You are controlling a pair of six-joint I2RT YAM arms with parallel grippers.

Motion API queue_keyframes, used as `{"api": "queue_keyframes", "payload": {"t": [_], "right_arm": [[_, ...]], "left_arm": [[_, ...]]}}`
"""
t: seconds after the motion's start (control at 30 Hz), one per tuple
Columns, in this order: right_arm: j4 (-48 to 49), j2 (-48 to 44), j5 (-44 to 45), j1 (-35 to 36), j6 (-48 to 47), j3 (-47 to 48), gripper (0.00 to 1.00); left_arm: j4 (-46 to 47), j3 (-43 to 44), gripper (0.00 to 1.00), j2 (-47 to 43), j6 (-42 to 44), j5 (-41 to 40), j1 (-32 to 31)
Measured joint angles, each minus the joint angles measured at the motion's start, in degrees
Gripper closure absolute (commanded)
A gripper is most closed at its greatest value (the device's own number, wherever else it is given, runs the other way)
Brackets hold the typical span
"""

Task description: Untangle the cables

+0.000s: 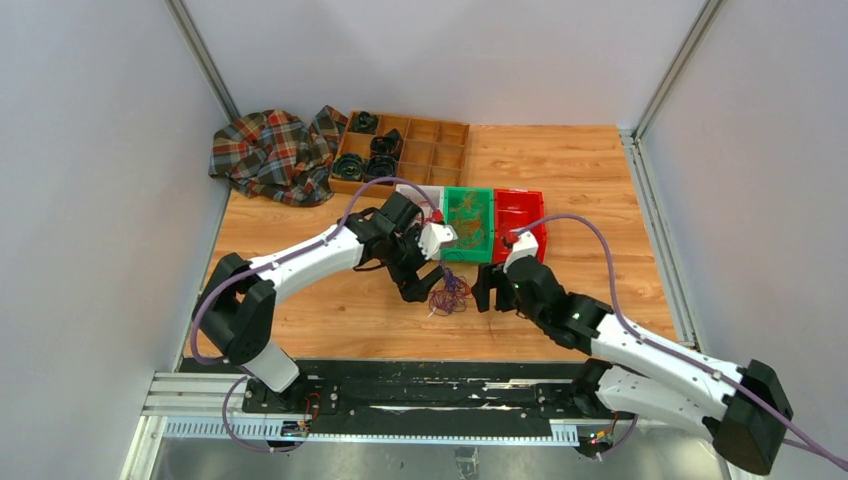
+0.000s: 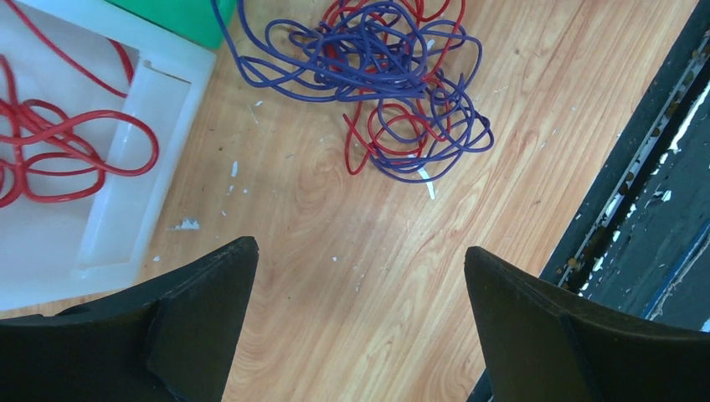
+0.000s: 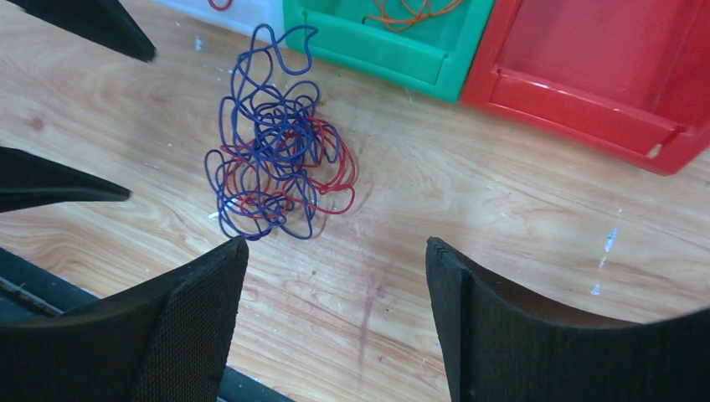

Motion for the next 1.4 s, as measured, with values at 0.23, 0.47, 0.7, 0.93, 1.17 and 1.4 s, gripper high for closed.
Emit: {"api": "queue_keyframes", "payload": {"t": [0.23, 0.47, 0.7, 0.93, 1.17, 1.4], "right_arm": [[3.2, 16.6, -2.3, 0.0, -1.1, 5.9, 0.25], [9.1, 30.3, -4.8, 0.0, -2.6, 12.6, 0.40], [11.9, 35.6, -6.4, 0.1, -2.8, 13.4, 0.79], [14.7, 30.4, -9.9, 0.7, -3.0, 12.4, 0.99], [20.7, 16.3, -13.6, 0.7, -2.0, 8.5, 0.99], [25.5, 11.1, -16.4, 0.7, 1.5, 4.5, 0.99]], "left_arm": [[0.0, 0.4, 0.02, -5.9, 0.0, 0.0, 5.6], [-2.5, 1.2, 0.02, -10.6, 0.9, 0.6, 12.1], [-5.6, 0.9, 0.02, -15.0, 2.5, 1.8, 13.4], [-6.9, 0.8, 0.01, -16.9, 3.9, 3.5, 13.4], [-7.9, -0.7, 0.04, -17.9, 4.6, 6.3, 13.5], [-8.7, -1.3, 0.05, -20.0, 4.7, 12.9, 13.5]]}}
